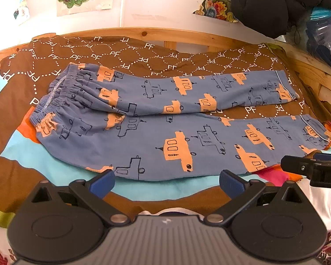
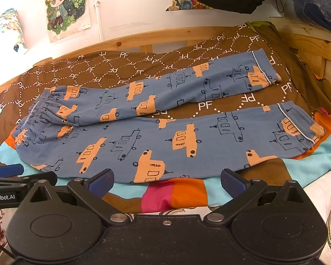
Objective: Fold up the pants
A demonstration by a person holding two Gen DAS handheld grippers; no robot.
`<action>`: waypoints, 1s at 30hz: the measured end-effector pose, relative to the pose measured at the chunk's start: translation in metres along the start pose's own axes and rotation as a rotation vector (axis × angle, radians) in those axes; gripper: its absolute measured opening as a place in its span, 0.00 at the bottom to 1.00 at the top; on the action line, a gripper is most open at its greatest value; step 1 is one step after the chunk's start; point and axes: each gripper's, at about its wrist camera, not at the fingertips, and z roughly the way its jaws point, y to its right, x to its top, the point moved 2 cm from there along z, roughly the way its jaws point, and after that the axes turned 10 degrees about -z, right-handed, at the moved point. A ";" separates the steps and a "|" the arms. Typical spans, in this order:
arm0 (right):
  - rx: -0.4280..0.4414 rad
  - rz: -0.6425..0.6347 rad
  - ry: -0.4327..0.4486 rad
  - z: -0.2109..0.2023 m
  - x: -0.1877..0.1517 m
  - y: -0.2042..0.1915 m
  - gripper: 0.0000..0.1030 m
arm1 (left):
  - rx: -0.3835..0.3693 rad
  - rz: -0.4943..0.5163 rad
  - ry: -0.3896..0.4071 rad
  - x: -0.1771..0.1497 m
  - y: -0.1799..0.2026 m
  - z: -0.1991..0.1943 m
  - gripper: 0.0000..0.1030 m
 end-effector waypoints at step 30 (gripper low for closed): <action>0.126 -0.289 0.082 0.070 0.129 0.064 0.99 | 0.164 0.339 -0.117 0.178 0.004 0.076 1.00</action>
